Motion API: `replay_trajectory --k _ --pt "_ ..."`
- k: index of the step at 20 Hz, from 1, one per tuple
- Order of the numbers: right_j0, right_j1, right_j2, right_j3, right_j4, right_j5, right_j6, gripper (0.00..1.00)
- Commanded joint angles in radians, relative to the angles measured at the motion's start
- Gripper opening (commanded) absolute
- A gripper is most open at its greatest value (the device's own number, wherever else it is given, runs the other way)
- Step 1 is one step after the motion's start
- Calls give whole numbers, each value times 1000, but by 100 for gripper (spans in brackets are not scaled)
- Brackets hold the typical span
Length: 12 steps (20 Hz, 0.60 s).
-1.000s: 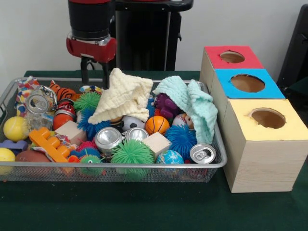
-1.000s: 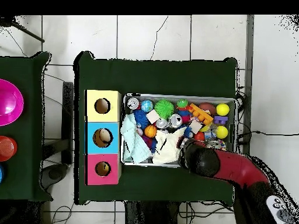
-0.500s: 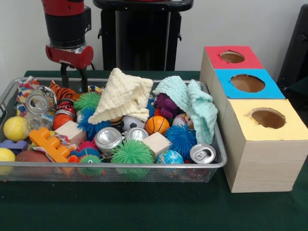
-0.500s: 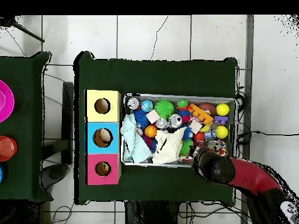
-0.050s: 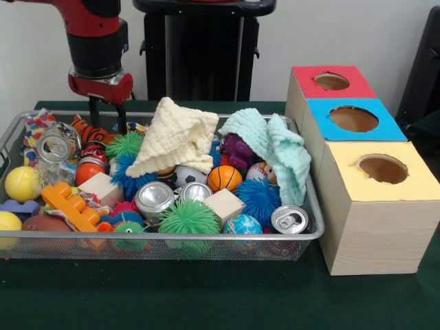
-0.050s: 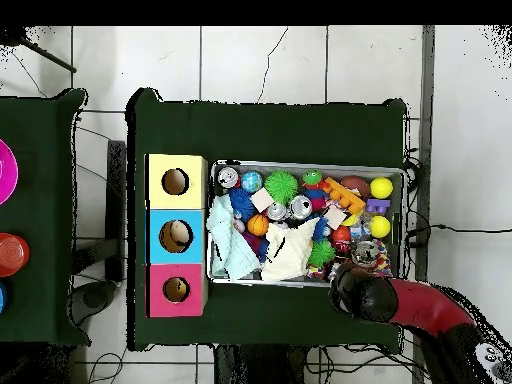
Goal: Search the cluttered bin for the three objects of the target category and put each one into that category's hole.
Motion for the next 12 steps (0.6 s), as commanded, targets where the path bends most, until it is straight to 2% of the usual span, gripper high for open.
replay_trajectory --k 1,7,12 --pt "22 54 33 -45 -88 -66 -37 100" --pt "11 102 20 -93 -102 -49 -26 100" --pt "-53 147 72 -146 -93 -2 -105 100"
